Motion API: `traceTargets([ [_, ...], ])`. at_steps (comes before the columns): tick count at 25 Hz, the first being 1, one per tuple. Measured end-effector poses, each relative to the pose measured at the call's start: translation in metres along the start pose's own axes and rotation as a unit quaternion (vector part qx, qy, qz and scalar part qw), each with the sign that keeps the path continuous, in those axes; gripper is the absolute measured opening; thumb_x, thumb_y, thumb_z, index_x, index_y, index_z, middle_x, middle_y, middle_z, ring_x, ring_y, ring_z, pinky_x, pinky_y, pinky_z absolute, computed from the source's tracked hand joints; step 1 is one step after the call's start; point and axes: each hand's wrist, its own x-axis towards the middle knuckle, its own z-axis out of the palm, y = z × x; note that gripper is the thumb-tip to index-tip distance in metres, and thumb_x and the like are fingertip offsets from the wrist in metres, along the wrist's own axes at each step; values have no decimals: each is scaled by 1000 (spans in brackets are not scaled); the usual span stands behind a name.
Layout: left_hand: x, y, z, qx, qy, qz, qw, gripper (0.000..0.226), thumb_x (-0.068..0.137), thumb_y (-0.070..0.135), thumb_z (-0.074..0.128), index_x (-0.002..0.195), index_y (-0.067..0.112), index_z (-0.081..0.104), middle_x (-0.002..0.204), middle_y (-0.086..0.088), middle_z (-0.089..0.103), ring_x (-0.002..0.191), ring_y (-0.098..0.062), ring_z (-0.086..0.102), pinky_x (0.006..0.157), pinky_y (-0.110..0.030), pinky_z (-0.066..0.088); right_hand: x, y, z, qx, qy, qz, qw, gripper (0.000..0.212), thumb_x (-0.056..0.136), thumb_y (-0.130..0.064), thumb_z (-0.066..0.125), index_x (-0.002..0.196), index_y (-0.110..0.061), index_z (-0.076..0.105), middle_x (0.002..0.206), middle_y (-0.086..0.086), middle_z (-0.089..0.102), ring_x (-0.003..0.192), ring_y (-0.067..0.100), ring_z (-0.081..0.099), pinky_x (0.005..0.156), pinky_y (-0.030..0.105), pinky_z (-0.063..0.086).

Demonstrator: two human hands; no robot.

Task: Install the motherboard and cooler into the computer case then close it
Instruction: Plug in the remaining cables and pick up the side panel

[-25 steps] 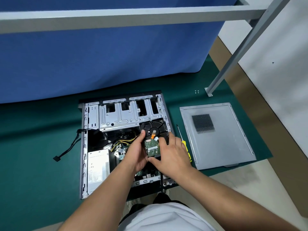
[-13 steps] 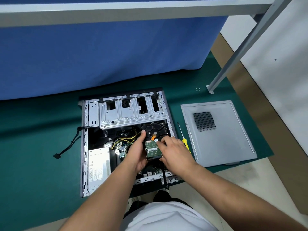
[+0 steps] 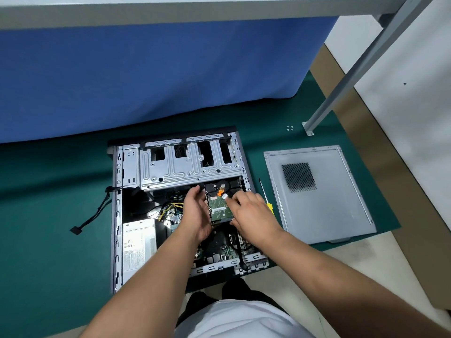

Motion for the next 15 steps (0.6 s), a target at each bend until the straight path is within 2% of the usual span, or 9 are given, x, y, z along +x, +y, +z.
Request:
traceTargets([
  [2, 3, 4, 3, -15, 5, 1, 1000, 50, 98, 56, 34, 121, 21, 61, 118, -3, 70, 105, -21, 65, 86, -40, 48, 8, 3, -1, 0, 6, 0, 1000, 60, 92, -26, 72, 145, -13, 49, 124, 6, 53, 115, 26, 49, 103, 38, 41],
  [5, 5, 12, 6, -63, -32, -2, 997, 56, 96, 50, 30, 123, 10, 59, 114, -19, 66, 98, -31, 66, 86, -43, 50, 19, 8, -3, -5, 17, 0, 1000, 58, 91, -27, 73, 143, -12, 51, 124, 7, 54, 115, 27, 50, 101, 40, 42],
  [8, 7, 15, 5, -104, -47, 7, 993, 52, 95, 43, 31, 125, 7, 54, 114, -22, 63, 94, -33, 64, 82, -42, 51, 27, 12, -4, -7, 26, -3, 1000, 56, 91, -32, 73, 140, -11, 54, 123, 7, 55, 114, 27, 51, 101, 39, 42],
  [10, 9, 13, 6, -144, -27, 21, 989, 44, 96, 37, 36, 122, 7, 56, 117, -21, 62, 96, -33, 63, 86, -43, 52, 32, 13, -5, -9, 36, -2, 999, 54, 91, -34, 72, 137, -12, 56, 123, 7, 56, 115, 27, 52, 102, 39, 42],
  [13, 8, 11, 10, -205, 0, 37, 978, 29, 92, 23, 45, 112, 5, 58, 114, -20, 61, 107, -35, 61, 108, -47, 48, 43, 13, -11, -8, 69, 8, 998, 43, 88, -30, 75, 125, -13, 60, 118, 6, 57, 111, 27, 53, 97, 39, 44],
  [15, 6, 13, 14, -217, 3, 41, 975, 20, 90, 17, 47, 106, 7, 55, 110, -19, 60, 109, -34, 61, 107, -47, 50, 50, 16, -15, -9, 83, 17, 996, 41, 86, -27, 78, 120, -13, 60, 116, 6, 57, 109, 27, 53, 94, 39, 45],
])
